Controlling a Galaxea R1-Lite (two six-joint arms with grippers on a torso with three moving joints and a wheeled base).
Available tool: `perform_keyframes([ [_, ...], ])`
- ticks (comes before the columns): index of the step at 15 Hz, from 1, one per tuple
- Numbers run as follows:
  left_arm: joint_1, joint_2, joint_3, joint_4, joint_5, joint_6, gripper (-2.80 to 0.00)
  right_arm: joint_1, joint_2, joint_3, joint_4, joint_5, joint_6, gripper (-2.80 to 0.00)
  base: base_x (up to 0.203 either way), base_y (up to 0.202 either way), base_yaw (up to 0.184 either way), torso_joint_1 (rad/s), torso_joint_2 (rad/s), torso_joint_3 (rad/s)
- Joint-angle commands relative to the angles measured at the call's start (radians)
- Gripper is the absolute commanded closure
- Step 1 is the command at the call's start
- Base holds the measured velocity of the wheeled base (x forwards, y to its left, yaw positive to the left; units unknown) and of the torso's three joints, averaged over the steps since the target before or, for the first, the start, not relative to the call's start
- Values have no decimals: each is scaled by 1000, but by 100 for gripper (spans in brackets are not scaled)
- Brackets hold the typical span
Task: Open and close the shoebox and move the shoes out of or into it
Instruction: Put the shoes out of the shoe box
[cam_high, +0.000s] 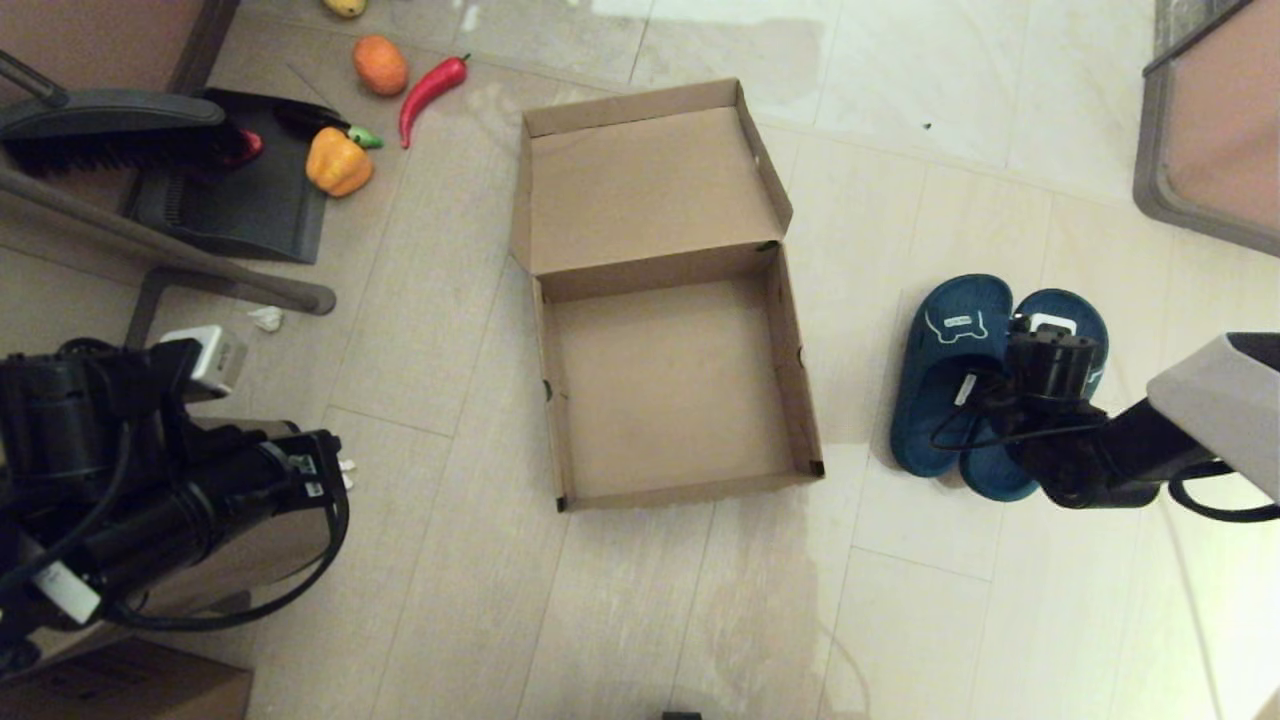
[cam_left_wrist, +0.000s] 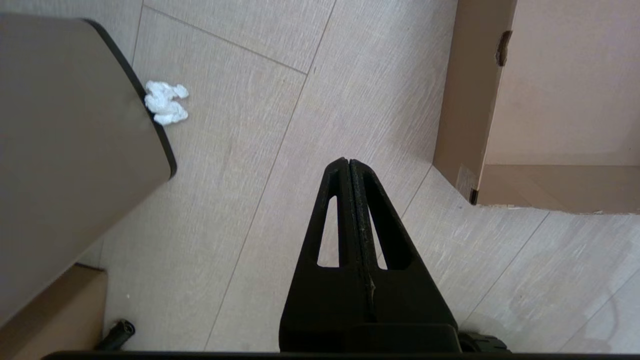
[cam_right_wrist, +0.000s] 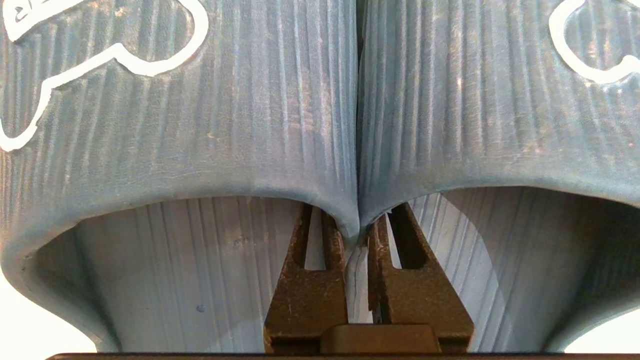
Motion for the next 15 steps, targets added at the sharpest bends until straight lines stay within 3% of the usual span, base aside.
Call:
perform_keyframes([
  [1, 1, 2, 2, -3, 0, -2, 0, -1, 157, -90, -9, -5, -2, 0, 0, 0, 0, 0, 0, 0],
  [5, 0, 41, 0, -3, -2, -2, 0, -1, 169, -151, 55, -4, -4, 0, 0, 0, 0, 0, 0, 0],
  [15, 0, 54, 22, -5, 0, -2, 0, 3, 90, -105, 109, -5, -3, 0, 0, 0, 0, 0, 0, 0],
])
